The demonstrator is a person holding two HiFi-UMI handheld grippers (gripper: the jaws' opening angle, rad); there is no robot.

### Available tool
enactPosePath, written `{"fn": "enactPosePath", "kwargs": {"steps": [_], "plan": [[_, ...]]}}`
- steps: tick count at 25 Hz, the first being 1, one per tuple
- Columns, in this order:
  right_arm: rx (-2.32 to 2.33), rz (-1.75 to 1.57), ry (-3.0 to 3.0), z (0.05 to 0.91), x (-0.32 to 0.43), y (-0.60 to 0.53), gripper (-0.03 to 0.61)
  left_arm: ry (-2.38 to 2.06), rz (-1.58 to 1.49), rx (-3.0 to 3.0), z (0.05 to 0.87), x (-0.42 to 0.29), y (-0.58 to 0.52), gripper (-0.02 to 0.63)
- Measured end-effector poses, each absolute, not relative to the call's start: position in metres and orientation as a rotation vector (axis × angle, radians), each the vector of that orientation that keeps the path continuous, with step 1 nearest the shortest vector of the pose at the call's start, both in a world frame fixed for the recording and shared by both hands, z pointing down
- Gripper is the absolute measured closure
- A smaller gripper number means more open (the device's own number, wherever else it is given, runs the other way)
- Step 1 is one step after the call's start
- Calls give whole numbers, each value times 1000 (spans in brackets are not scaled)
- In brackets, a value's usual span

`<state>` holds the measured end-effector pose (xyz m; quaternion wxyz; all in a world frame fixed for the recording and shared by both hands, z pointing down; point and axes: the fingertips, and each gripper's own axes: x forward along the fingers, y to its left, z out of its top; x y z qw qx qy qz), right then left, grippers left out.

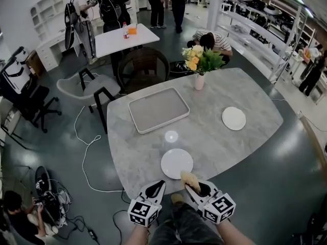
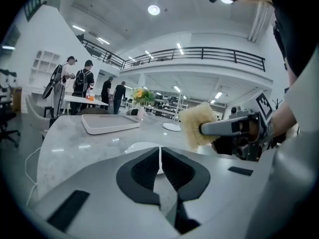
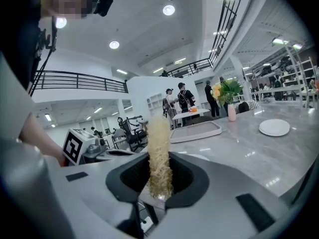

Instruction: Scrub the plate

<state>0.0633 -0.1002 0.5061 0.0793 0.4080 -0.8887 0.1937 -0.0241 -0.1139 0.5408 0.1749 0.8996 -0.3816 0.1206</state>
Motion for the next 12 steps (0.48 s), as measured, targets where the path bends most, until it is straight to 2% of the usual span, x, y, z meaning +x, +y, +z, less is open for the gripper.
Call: {"fn": "enactPosePath", "kwargs": {"steps": [6,12], "plan": [[1176,628,-2629,526,67,-126,499,-1031,672,2601,575,-12,-137,599],[1127,632,-2595,541,68,-146,499,-959,935,2642,600,-6,-157,524]]}}
